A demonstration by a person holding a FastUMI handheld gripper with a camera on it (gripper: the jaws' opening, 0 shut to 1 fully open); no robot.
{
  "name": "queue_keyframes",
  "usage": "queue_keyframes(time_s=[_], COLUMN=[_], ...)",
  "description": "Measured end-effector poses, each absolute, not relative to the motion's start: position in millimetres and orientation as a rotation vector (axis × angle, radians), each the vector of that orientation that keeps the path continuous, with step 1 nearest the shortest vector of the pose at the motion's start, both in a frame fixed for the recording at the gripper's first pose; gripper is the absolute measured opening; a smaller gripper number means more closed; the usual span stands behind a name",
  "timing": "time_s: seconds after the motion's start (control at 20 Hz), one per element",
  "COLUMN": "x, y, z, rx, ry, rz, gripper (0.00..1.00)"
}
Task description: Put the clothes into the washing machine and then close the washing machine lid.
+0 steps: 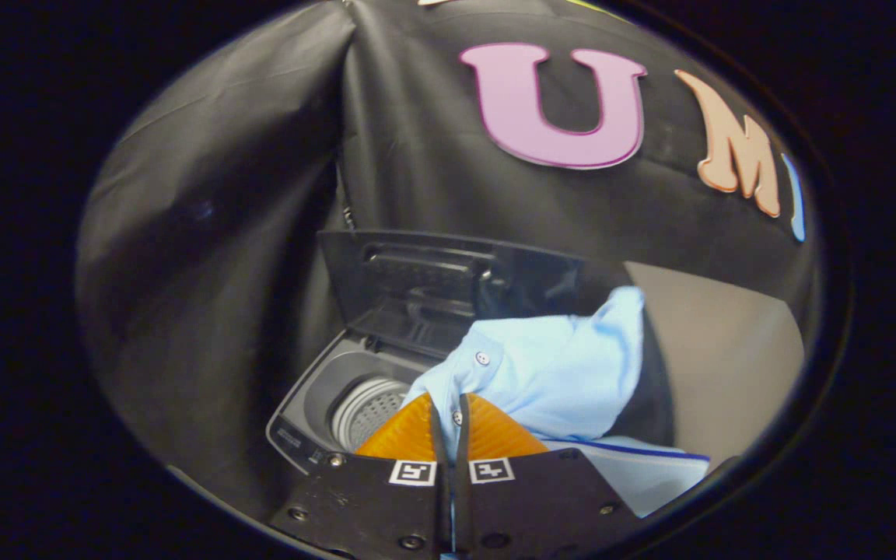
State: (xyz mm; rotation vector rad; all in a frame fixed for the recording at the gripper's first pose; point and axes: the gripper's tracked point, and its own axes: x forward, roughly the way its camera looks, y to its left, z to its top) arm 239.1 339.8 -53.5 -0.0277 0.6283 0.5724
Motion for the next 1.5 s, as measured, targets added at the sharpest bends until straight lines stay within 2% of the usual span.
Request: queue_keyframes(time_s=[0.3,0.55,0.7,0.85,1.1,1.5], x=[209,215,217,221,226,216], y=[418,417,414,409,391,378], z=[-113,-128,-136,-140,-130,-115], rx=[-0.02,-0.124,-0.131,-0.1,-0.093,-0.088], ry=[0.782,0.781,0.806,0.806,0.768,0.725], rz=[0.71,0.694,0.685,0.66,0.616,0.628], gripper=[0.02,0.02,0.1,0.13,0.29,0.33])
